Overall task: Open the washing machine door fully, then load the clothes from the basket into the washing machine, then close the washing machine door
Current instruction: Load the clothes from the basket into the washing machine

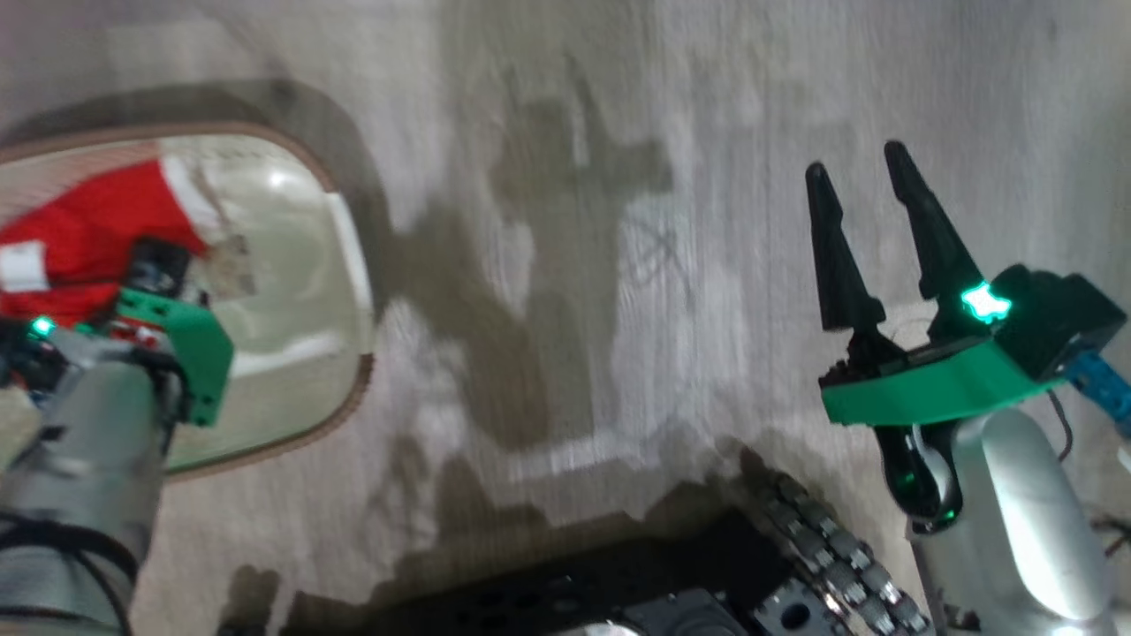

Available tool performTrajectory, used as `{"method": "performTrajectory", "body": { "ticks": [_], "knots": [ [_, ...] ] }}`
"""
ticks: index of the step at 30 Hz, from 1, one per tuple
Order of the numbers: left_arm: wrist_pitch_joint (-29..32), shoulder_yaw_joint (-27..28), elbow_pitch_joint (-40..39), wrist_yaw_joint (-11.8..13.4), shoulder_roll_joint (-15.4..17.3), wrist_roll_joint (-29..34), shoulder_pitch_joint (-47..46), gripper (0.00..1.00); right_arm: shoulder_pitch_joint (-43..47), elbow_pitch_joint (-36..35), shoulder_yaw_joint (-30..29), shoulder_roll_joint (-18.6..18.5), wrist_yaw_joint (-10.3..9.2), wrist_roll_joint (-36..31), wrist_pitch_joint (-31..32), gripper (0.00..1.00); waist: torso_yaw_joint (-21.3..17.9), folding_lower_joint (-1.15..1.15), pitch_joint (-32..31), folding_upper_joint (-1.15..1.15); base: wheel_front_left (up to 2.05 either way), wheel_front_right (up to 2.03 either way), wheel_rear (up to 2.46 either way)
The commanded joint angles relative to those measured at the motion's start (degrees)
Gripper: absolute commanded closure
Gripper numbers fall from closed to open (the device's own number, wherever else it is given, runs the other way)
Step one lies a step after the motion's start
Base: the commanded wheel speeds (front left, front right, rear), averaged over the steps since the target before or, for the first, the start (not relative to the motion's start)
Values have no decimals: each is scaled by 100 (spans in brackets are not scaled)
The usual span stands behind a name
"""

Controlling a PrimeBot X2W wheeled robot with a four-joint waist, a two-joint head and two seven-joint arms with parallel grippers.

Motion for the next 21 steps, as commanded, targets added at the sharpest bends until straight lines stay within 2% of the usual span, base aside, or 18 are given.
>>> {"method": "performTrajectory", "body": {
  "ticks": [1,11,14,16,21],
  "knots": [
    [18,165,-5,41,309,-24,-17,0,40,-192,146,49,0,65,-53,0,-327,-1,402,0,0,0,0],
    [437,370,74,169,909,-270,-518,0,-295,-261,443,62,0,397,-53,0,-792,-1,1022,0,0,0,0],
    [336,486,66,366,1079,-374,-695,0,-343,-282,480,62,0,493,-53,0,-900,-1,1175,0,0,0,0],
    [353,579,72,465,1112,-477,-769,0,-356,-282,485,62,0,546,-53,0,-949,-1,1247,0,0,0,0],
    [597,622,90,517,1111,-588,-845,0,-310,-278,489,63,0,573,-53,0,-984,-1,1281,0,0,0,0]
  ]
}}
